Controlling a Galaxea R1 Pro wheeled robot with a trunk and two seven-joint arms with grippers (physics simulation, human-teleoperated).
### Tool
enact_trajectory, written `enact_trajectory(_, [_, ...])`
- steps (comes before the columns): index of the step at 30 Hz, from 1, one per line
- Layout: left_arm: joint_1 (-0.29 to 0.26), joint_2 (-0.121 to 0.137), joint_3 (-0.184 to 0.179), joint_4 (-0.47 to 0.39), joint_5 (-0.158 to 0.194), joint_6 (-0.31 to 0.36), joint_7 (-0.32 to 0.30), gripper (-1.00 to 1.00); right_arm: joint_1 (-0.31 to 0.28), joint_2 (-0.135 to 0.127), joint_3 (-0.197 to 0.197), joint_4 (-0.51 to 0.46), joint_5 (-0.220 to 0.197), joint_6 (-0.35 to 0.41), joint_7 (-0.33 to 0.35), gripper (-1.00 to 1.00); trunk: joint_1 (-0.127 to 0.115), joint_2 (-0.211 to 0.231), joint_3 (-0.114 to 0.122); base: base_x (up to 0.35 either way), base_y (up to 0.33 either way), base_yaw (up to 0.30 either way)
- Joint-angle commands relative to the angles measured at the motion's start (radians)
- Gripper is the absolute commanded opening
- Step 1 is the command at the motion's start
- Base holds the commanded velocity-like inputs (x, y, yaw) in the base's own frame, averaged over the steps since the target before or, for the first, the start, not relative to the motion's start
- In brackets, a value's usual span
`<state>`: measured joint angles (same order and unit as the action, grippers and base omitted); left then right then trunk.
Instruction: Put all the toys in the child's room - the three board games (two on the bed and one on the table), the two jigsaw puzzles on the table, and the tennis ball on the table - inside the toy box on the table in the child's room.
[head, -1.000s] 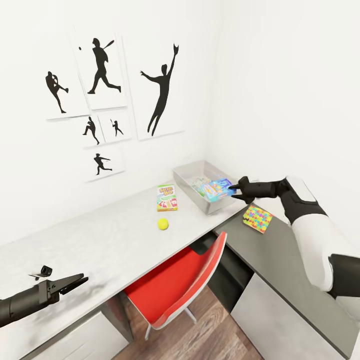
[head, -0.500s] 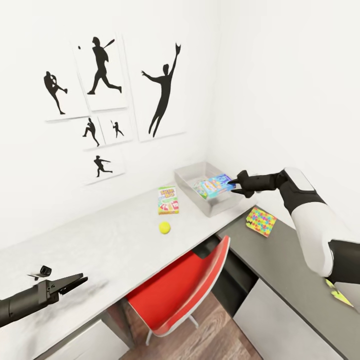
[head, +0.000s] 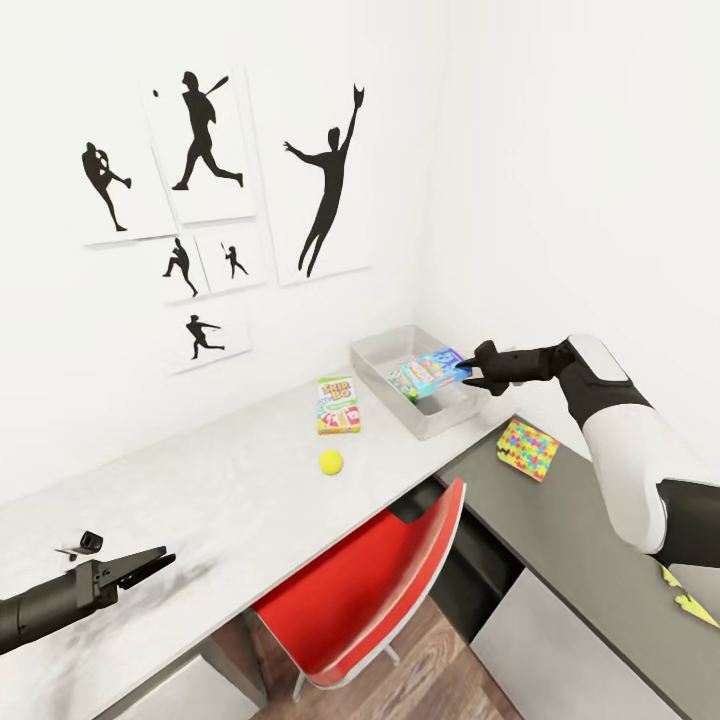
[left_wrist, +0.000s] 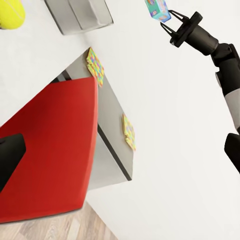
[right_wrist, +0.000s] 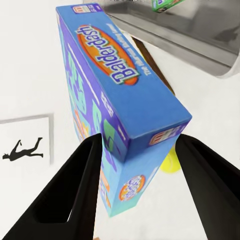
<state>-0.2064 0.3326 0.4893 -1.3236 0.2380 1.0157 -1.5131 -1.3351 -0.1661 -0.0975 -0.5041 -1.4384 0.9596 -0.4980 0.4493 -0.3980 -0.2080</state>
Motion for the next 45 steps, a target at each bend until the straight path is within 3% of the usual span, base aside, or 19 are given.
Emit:
enact_trajectory(1, [-0.001, 0.0, 0.0, 0.0, 0.0, 0.011, -0.004, 1.0, -0.001, 0.0, -0.004, -0.001, -0.008, 0.002, -0.01, -1.0, 0.001, -0.002, -0.002, 0.079, -0.034, 0.0])
enact_trajectory(5, [-0.001, 0.0, 0.0, 0.0, 0.0, 0.011, -0.003, 1.0, -0.001, 0.001, -0.004, 0.0, 0.005, 0.002, -0.01, -1.0, 0.001, -0.002, -0.002, 0.046, -0.02, 0.0])
enact_trajectory(11, [-0.001, 0.0, 0.0, 0.0, 0.0, 0.011, -0.004, 1.0, -0.001, 0.002, -0.005, 0.001, 0.123, -0.028, 0.005, -1.0, 0.001, -0.002, -0.002, 0.007, -0.003, 0.0])
enact_trajectory(15, [-0.001, 0.0, 0.0, 0.0, 0.0, 0.011, -0.004, 1.0, -0.001, 0.003, -0.005, 0.002, 0.149, -0.033, 0.027, -1.0, 0.001, -0.002, -0.002, 0.0, 0.0, 0.0])
enact_trajectory(45, [-0.001, 0.0, 0.0, 0.0, 0.0, 0.011, -0.004, 1.0, -0.001, 0.001, -0.004, 0.002, 0.158, -0.035, 0.047, -1.0, 0.001, -0.002, -0.002, 0.058, 0.0, 0.0])
